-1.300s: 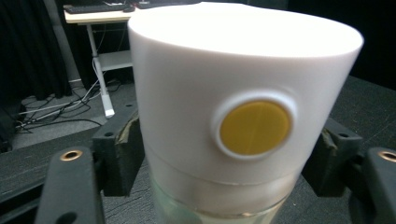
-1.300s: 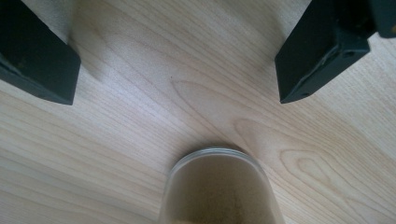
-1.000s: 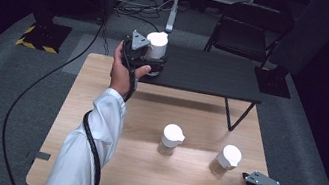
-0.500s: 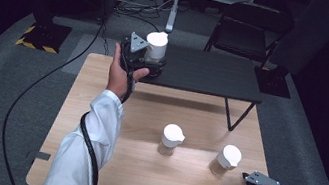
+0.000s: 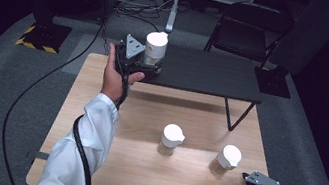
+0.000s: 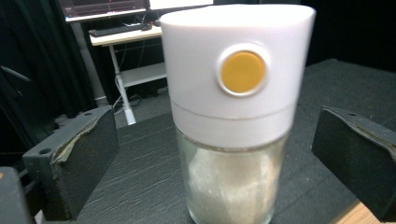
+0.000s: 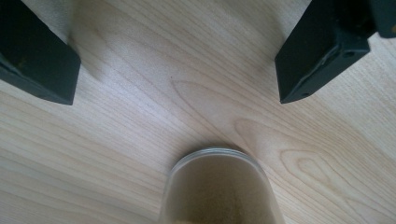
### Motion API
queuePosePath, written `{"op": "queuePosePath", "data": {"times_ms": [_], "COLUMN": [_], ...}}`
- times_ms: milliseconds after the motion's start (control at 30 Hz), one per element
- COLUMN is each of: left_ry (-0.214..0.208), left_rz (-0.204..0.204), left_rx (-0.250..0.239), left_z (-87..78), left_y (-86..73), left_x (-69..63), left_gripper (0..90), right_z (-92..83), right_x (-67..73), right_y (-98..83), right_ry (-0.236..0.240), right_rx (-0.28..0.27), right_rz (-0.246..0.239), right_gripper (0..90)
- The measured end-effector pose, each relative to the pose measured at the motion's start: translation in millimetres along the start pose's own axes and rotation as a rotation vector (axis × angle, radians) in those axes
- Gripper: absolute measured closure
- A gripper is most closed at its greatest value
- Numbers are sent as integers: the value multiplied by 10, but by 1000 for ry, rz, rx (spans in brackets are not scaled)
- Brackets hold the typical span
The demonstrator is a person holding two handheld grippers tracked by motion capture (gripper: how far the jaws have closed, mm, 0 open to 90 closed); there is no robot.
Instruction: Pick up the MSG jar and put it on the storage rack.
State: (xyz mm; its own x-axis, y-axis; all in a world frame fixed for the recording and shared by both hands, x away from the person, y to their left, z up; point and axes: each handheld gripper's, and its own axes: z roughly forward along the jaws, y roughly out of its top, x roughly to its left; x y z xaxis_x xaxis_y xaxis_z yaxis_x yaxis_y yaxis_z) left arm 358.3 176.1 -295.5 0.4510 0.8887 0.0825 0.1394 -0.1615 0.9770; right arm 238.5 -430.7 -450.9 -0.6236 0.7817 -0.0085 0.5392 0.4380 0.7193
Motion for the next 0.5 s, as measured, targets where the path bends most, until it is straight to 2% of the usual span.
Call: {"op": "queuePosePath", "data": {"times_ms": [133,267,433,500], "left_ry": [-8,0,-16,-7], "left_rz": [12,66,81,99], "left_rx": [-14,-20,-33,-40], "left_z": [-57,-118,-207,-241], "left_y": [-49,-101,-157,-176], "left_x": [-28,-92,-116,-152], "left_gripper": [2,3,3,3], "right_z": [0,0,0,0], "right_x": [0,1,1,2], "right_y": [0,-1,-1,0], "right_ry": [0,-1,-1,-1], "right_rx": [0,0,0,0], "right_rz": [0,0,1,1], "right_gripper": [0,0,0,0]}}
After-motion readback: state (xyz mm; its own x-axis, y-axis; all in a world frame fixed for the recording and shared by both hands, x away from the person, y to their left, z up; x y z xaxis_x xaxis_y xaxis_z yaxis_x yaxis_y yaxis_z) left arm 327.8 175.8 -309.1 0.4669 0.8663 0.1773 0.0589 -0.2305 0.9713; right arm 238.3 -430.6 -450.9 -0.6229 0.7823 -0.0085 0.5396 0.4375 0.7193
